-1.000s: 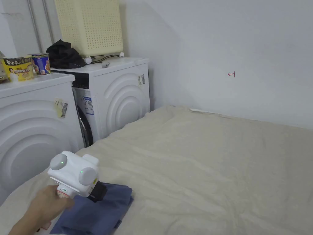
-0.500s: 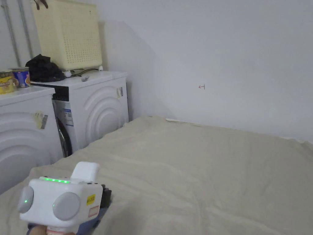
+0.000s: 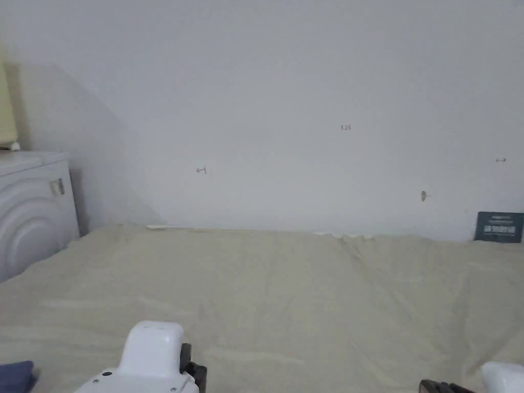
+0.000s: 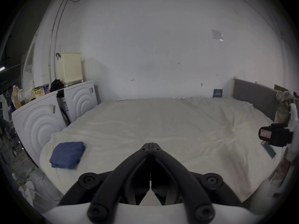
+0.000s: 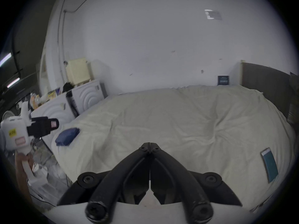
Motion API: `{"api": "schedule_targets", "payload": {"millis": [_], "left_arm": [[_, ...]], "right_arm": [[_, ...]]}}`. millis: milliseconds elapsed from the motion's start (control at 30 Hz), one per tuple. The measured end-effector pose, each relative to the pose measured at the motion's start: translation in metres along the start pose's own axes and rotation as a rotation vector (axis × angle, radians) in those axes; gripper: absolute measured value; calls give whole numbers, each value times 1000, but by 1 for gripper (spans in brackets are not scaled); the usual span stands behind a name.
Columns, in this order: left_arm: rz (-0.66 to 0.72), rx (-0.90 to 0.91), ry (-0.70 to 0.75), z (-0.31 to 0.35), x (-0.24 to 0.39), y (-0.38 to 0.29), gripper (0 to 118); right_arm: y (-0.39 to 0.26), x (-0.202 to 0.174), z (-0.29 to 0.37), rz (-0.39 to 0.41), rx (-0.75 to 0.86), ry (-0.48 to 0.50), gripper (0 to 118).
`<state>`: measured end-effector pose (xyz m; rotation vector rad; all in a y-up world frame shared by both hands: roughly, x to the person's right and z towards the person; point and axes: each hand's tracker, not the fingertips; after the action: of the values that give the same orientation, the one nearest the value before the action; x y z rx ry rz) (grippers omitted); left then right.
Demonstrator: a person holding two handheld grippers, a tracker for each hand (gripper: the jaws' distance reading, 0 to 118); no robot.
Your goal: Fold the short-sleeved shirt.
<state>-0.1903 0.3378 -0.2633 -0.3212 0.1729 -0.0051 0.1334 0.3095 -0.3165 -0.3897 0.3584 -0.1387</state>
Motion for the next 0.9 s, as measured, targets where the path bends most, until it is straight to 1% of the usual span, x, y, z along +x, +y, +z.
{"api": "schedule_targets", "payload": {"millis": [33,67,200,267,300,333,367,433,500,533,567,633,667,733,767,800,867,900], "left_arm": [[27,22,-13,2,9,5,0],[46,38,7,5,17,10,0],[14,89,2,23,47,18,0],[38,102,19,34,57,20,0],[48,146,-7,38,62,22,0],[27,139,-21,42,66,22,0],[-22,143,-20,43,71,23,0],[-77,159,22,44,78,24,0],[-72,162,0,45,77,24,0],[-65,168,-11,47,75,25,0],[-63,167,-25,46,73,26,0],[-53,151,-23,45,71,28,0],[-56,146,-20,44,70,28,0],[-48,155,-10,42,65,27,0],[-41,150,-15,42,63,31,3],[-23,150,-9,42,61,34,13],[4,125,-20,44,58,42,56],[1,130,-24,45,57,44,75]], "right_arm": [[3,2,5,7,13,-1,0],[6,4,10,20,32,10,0],[16,8,25,27,89,-24,0],[18,9,29,32,112,-44,0],[20,8,29,43,119,-59,0],[21,9,30,56,128,-64,0],[24,9,30,63,129,-71,0],[25,13,33,45,155,-71,0],[28,18,34,-2,170,-62,2],[28,21,35,-29,184,-70,17],[29,23,37,-28,189,-76,39],[31,23,39,-11,191,-75,94],[31,21,40,5,204,-87,100],[32,17,43,28,244,-114,100],[35,16,45,32,245,-121,100],[38,14,45,31,242,-130,100],[42,10,45,20,229,-156,100],[44,10,47,17,238,-148,100]]}}
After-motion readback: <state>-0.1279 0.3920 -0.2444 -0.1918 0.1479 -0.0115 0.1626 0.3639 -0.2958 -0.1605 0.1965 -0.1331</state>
